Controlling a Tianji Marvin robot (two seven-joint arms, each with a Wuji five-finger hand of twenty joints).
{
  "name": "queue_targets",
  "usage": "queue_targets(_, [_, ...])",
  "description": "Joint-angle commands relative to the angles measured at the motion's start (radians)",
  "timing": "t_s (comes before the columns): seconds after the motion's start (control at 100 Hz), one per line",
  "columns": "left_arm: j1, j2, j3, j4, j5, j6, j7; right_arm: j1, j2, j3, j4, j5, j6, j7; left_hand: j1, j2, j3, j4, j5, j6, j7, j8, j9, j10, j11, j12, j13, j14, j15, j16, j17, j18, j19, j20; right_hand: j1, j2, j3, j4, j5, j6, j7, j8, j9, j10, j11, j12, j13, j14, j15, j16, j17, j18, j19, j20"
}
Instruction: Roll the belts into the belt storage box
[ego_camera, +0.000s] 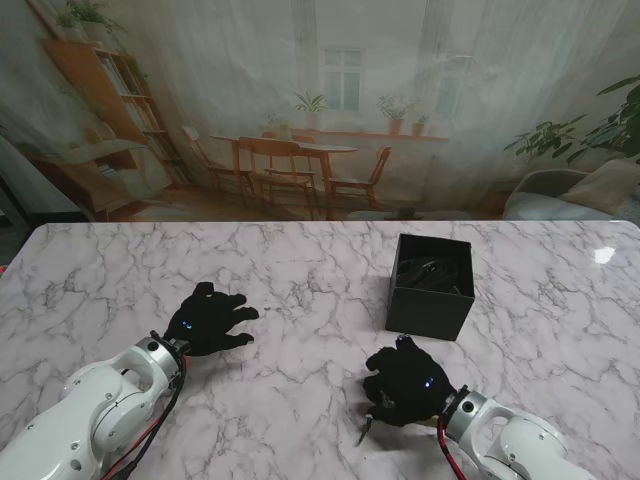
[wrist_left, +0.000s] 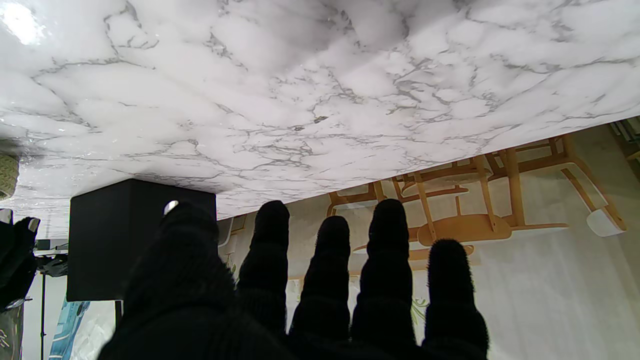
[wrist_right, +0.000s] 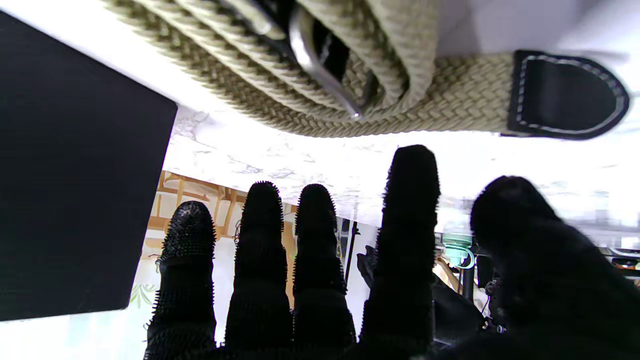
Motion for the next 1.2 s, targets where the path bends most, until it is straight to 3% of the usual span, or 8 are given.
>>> queue_targets(0.0, [0.000, -0.001, 0.003, 0.001, 0.000, 0.001, -0.014, -0.021, 0.004, 0.022, -0.022, -0.007, -0.007, 0.003, -0.020, 0.047, -0.017, 0.020, -0.023, 0.001, -0.011, -0.004, -0.042, -0.005, -0.004, -0.006, -0.007, -0.002, -0.021, 0.000, -0.020, 0.038, -0.033, 0.023, 0.022, -0.045, 0.046, -0.020, -0.077, -0.012, 0.034, -0.014, -0.044, 0.017, 0.013, 0.007, -0.023, -0.012, 0.028, 0.011, -0.006, 0.009, 0.013, 0.002])
queue_targets(0.08, [0.000, -0.001, 0.003, 0.000, 0.000, 0.002, -0.014, -0.046, 0.003, 0.061, -0.042, -0.019, -0.014, 0.015, -0.019, 0.047, -0.016, 0.020, -0.022, 0.002, -0.010, -0.003, -0.041, -0.004, -0.003, -0.006, -0.006, -0.001, -0.021, 0.000, -0.020, 0.037, -0.033, 0.023, -0.048, -0.018, 0.079, 0.020, -0.184, 0.067, -0.057, -0.014, -0.087, 0.025, -0.002, -0.007, -0.036, -0.010, 0.018, 0.002, -0.009, 0.009, 0.009, -0.002])
queue_targets(0.11, [0.000, -0.001, 0.003, 0.000, 0.000, 0.002, -0.014, -0.057, 0.002, 0.076, -0.048, -0.020, -0.013, 0.019, -0.019, 0.046, -0.017, 0.020, -0.022, 0.001, -0.010, -0.003, -0.041, -0.004, -0.003, -0.006, -0.007, -0.002, -0.021, 0.000, -0.020, 0.038, -0.033, 0.023, -0.085, 0.000, 0.070, 0.056, -0.206, 0.110, -0.145, 0.062, -0.105, 0.032, -0.006, -0.015, -0.044, -0.006, 0.013, 0.000, -0.013, 0.011, 0.005, -0.002])
queue_targets(0.27, [-0.001, -0.001, 0.004, 0.000, 0.001, 0.002, -0.016, -0.116, -0.002, 0.161, -0.076, -0.034, -0.005, 0.029, -0.017, 0.047, -0.016, 0.020, -0.022, 0.001, -0.010, -0.003, -0.041, -0.006, -0.003, -0.006, -0.007, -0.002, -0.021, 0.000, -0.020, 0.037, -0.033, 0.024, -0.175, -0.042, -0.043, 0.037, -0.347, 0.307, -0.467, -0.133, -0.138, 0.054, -0.062, -0.043, -0.059, 0.015, -0.024, -0.008, -0.031, 0.028, -0.023, 0.006])
queue_targets(0.36, [-0.001, 0.000, 0.005, 0.001, 0.001, 0.002, -0.016, -0.150, -0.006, 0.208, -0.094, -0.036, 0.005, 0.066, -0.017, 0.046, -0.016, 0.020, -0.022, 0.001, -0.010, -0.003, -0.041, -0.003, -0.003, -0.006, -0.007, -0.002, -0.021, 0.000, -0.020, 0.038, -0.033, 0.024, -0.188, -0.055, -0.131, 0.031, -0.387, 0.366, -0.546, -0.187, -0.157, 0.074, -0.098, -0.063, -0.070, 0.032, -0.050, -0.018, -0.037, 0.034, -0.038, 0.006])
queue_targets(0.43, [-0.001, 0.000, 0.004, 0.000, 0.002, 0.004, -0.016, -0.167, -0.009, 0.230, -0.096, -0.035, 0.020, 0.078, -0.011, 0.047, -0.014, 0.021, -0.021, 0.001, -0.009, -0.003, -0.041, -0.005, -0.003, -0.006, -0.005, -0.003, -0.020, 0.000, -0.018, 0.039, -0.032, 0.024, -0.242, -0.104, -0.100, 0.030, -0.399, 0.405, -0.592, -0.217, -0.159, 0.086, -0.122, -0.079, -0.070, 0.045, -0.069, -0.027, -0.035, 0.035, -0.049, 0.007])
queue_targets(0.84, [-0.003, 0.000, 0.006, 0.000, 0.004, 0.009, -0.019, -0.158, -0.011, 0.217, -0.030, -0.034, 0.141, 0.129, 0.006, 0.048, -0.015, 0.021, -0.022, -0.001, -0.007, -0.003, -0.041, -0.007, 0.000, -0.006, -0.004, -0.005, -0.020, -0.001, -0.017, 0.037, -0.030, 0.024, -0.273, -0.164, -0.030, 0.012, -0.314, 0.456, -0.571, -0.165, -0.163, 0.122, -0.114, -0.074, -0.026, 0.033, -0.058, -0.017, 0.034, -0.010, -0.037, 0.014])
queue_targets(1.19, [-0.003, 0.000, 0.006, 0.000, 0.005, 0.011, -0.020, -0.106, -0.009, 0.149, 0.039, -0.016, 0.198, 0.115, 0.004, 0.049, -0.016, 0.020, -0.022, -0.001, -0.007, -0.003, -0.042, -0.008, 0.000, -0.006, -0.005, -0.004, -0.021, -0.001, -0.018, 0.038, -0.030, 0.023, -0.156, -0.194, -0.056, 0.025, -0.284, 0.395, -0.505, -0.024, -0.147, 0.111, -0.031, -0.032, 0.047, 0.008, 0.055, 0.050, 0.123, -0.066, 0.071, 0.030])
